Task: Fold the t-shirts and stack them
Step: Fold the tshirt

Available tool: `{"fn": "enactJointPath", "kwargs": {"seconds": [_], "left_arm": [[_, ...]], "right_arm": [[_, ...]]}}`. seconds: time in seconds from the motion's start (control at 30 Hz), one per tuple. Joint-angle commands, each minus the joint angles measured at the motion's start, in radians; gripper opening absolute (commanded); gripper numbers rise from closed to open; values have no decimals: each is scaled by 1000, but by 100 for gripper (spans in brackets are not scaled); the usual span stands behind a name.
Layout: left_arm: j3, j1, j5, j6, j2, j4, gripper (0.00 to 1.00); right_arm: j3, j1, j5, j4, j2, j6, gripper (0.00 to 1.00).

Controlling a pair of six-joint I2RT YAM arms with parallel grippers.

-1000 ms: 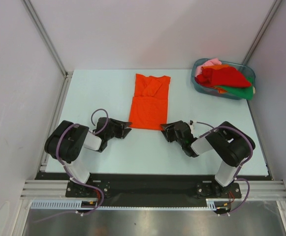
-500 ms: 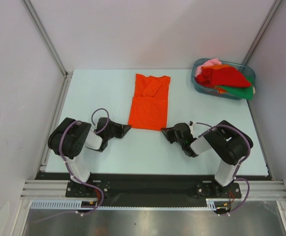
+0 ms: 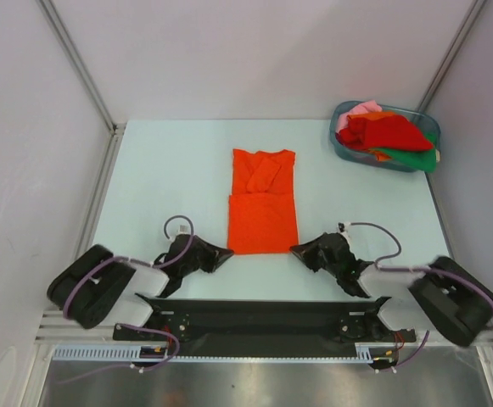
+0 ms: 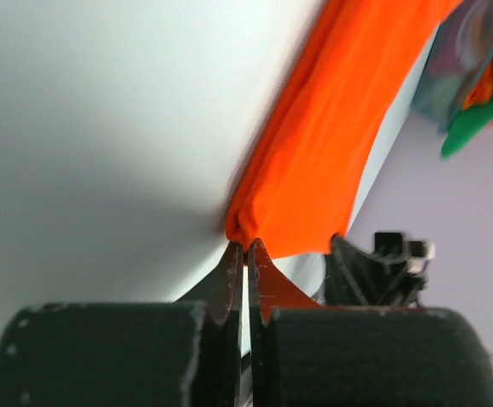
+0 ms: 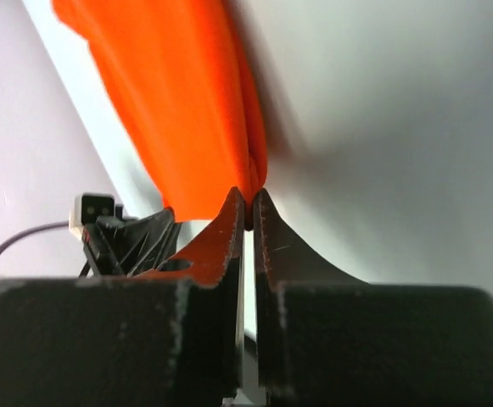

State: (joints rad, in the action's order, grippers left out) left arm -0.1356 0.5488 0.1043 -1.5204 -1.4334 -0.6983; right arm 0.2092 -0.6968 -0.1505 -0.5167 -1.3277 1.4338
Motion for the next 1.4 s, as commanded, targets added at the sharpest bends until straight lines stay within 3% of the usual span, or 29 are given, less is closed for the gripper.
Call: {"fn": "enactJointPath", "kwargs": {"seconds": [0.0, 0.03, 0.13, 0.17, 0.27, 0.47, 0.6, 0.67, 0.77, 0.87, 0.9, 0.97, 1.0, 1.03, 1.1, 1.17, 1.3, 1.37], "left_arm": [[79, 106, -103, -61, 183, 150, 0], [85, 169, -170, -76, 312, 201, 0], [56, 326, -321, -110, 540, 495, 0], [30, 368, -360, -138, 682, 660, 0], [48, 483, -442, -226, 879, 795, 0], [4, 644, -508, -294, 884, 901, 0], [-85, 730, -593, -297, 851, 962, 0], [-134, 734, -617, -247, 849, 1002, 1], [-199, 734, -710, -120, 829, 1051, 1], [-317, 686, -753, -16, 786, 1091, 0], [-332, 659, -735, 27, 772, 1070, 0], [-357, 533, -626, 147, 717, 992, 0], [-380, 483, -582, 178, 696, 967, 0], [-392, 388, -543, 233, 671, 926, 0], [-446, 311, -463, 288, 607, 899, 0], [-508, 215, -405, 356, 567, 873, 0], [-594, 76, -283, 423, 399, 810, 0], [-646, 13, -243, 447, 332, 792, 0]], "right_arm": [[-45, -49, -61, 332, 267, -33, 0], [-44, -88, -87, 401, 410, -24, 0], [-21, -191, -148, 688, 631, 8, 0], [-14, -228, -168, 821, 760, 54, 0], [5, -371, -262, 986, 924, 127, 0], [91, -662, -452, 1087, 904, 250, 0], [162, -763, -587, 1167, 872, 315, 0], [176, -764, -593, 1158, 877, 268, 0], [225, -724, -601, 1164, 872, 170, 0], [277, -592, -560, 1144, 858, 17, 0], [286, -537, -485, 1124, 855, -36, 0], [291, -295, -346, 1019, 826, -193, 0], [288, -208, -163, 976, 805, -237, 0], [286, -17, -68, 939, 782, -278, 0], [292, 132, 140, 835, 682, -372, 0], [330, 276, 245, 752, 559, -421, 0], [450, 396, 451, 653, 315, -515, 0], [487, 411, 474, 620, 253, -529, 0]]}}
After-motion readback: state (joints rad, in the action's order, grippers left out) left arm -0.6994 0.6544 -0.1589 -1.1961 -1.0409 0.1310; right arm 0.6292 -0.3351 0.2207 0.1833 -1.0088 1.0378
